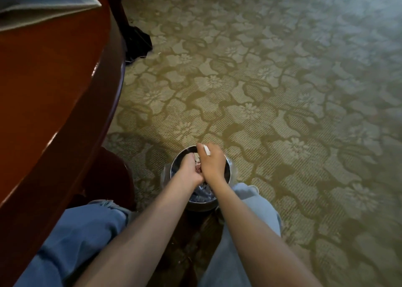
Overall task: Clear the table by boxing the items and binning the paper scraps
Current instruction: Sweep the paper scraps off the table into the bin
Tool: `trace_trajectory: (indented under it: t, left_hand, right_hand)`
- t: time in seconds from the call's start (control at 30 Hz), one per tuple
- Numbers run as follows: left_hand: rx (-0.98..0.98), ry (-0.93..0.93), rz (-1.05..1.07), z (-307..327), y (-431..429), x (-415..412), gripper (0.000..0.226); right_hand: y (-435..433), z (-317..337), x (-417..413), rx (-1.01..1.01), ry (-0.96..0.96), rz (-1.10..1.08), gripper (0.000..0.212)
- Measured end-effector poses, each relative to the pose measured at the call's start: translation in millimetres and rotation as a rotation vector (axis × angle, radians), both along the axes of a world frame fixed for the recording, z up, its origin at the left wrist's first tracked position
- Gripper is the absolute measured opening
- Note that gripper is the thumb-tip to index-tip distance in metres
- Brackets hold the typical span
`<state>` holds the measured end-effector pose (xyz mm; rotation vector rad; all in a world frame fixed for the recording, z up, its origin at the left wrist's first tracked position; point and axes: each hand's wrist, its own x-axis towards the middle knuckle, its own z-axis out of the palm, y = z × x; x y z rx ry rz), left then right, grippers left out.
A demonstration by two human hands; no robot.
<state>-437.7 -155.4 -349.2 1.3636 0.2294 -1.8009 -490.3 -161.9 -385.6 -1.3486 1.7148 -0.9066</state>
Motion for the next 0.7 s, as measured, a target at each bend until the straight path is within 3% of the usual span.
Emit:
trace_trajectory:
  t: [0.33,0.47,0.57,0.7]
  left_hand:
    - [0.085,-0.111,-0.120,-57,-33,-4,0.037]
    - [0.104,-0.134,-0.126,-68,-41,0,0.035]
    - [0.112,-0.133,-0.178,-66,-45,2,0.039]
    - [0.126,-0.187,-0.226,-61,-45,6,0.048]
  right_hand:
    - [-26,-50,-2,0.431,-0.484,-0.375,0.031]
    - [-34,-68,-4,0.549,-0.534,-0.364,0.013]
    - [-34,-79,-5,0.641,-0.598,-0.363,0.047]
    - [-34,-84,-14,0.762,-0.637,-0.366,0.049]
